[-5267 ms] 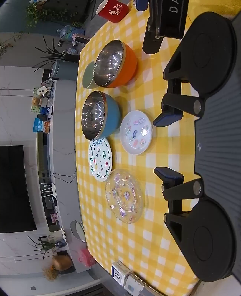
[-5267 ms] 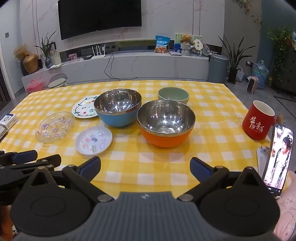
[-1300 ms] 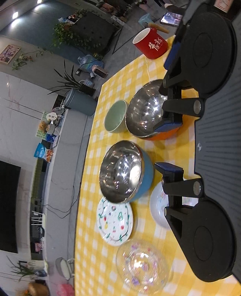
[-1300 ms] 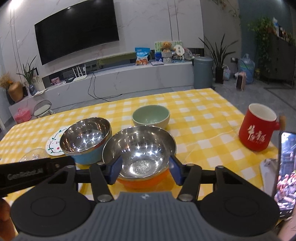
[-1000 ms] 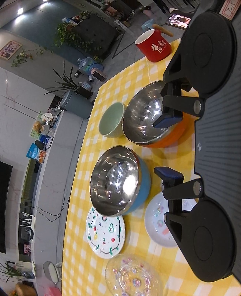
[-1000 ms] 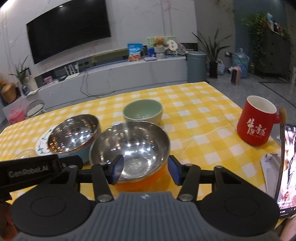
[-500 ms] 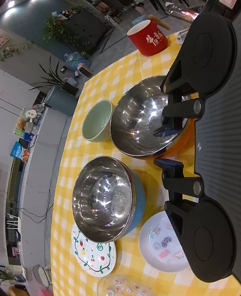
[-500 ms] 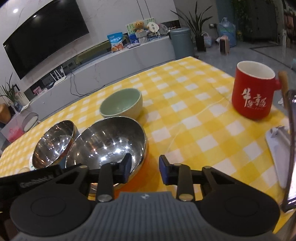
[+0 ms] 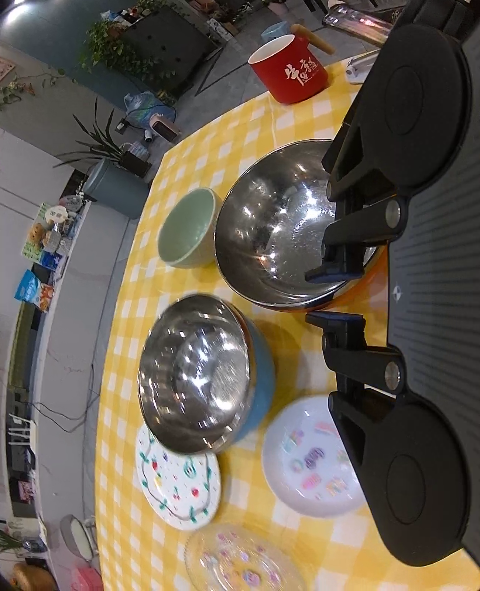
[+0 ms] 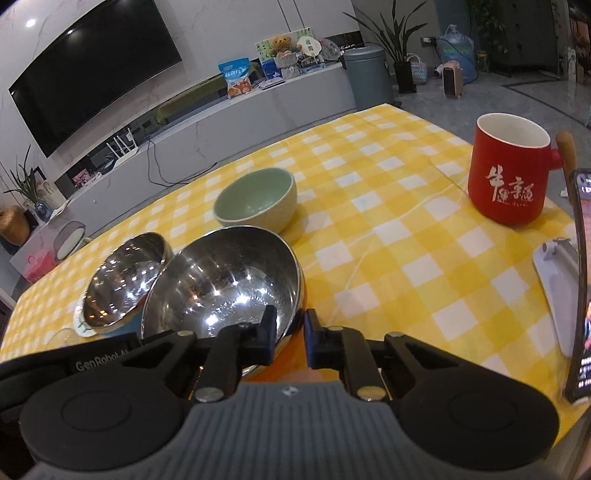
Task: Organize plates and bowls
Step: 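Lift the orange bowl with both tools and carry it toward the blue bowl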
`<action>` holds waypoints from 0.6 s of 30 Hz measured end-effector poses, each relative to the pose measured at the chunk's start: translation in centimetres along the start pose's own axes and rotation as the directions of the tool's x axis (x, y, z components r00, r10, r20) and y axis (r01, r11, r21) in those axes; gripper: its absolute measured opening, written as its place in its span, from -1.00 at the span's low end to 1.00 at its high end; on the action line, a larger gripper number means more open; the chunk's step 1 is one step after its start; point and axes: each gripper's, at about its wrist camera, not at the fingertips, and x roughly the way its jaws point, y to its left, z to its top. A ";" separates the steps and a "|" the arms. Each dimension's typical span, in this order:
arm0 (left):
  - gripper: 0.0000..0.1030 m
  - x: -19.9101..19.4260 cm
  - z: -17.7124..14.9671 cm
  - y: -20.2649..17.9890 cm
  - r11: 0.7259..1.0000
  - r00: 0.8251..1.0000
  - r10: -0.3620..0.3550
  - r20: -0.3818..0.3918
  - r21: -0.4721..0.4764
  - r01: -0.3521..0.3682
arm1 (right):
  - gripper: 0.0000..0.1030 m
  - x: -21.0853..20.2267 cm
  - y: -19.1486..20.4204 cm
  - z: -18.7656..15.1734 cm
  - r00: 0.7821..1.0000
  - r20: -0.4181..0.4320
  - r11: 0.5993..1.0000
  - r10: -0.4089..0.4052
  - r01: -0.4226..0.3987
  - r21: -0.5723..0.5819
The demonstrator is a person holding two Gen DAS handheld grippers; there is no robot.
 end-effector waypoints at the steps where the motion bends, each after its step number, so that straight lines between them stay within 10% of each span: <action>1: -0.67 -0.5 -0.1 0.3 1.000 1.000 0.010 -0.006 -0.008 -0.010 | -0.75 -0.3 0.2 -0.1 1.000 -0.008 1.000 0.010 -0.010 -0.001; 18: -0.67 -9.6 -2.8 7.0 0.980 0.986 0.141 -0.094 -0.129 -0.152 | -0.75 -4.6 4.8 -4.5 0.947 -0.200 0.967 0.251 -0.253 0.017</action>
